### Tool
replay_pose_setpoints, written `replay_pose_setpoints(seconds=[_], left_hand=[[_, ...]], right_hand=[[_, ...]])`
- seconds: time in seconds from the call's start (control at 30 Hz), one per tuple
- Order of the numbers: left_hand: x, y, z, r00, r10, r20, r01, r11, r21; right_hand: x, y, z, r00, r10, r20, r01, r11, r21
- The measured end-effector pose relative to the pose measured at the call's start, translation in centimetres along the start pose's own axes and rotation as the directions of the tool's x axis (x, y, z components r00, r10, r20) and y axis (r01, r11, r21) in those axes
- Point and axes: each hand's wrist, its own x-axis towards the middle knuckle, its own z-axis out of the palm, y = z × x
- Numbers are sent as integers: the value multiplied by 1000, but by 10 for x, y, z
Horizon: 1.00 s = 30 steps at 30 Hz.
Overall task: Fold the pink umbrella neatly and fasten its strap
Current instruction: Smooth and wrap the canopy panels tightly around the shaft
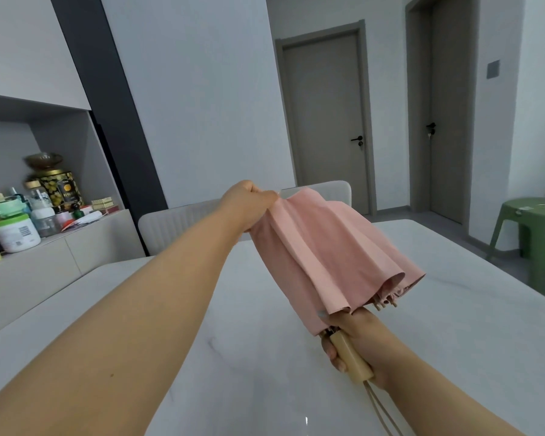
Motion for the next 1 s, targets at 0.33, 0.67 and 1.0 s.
replay_pose_setpoints(seconds=[0.33,0.67,1.0], left_hand=[[-7,-26,13,995,56,-82,-67,989,-131],[-14,-55,25,986,103,-129,-122,981,-151],[-39,-52,49,865,402,-300,-264,873,409]], right_hand=[[0,3,-3,971,-164,173,116,959,257],[-4,2,-3,987,-79,141,41,967,253],[-2,2,1,998,-62,23,58,991,123]])
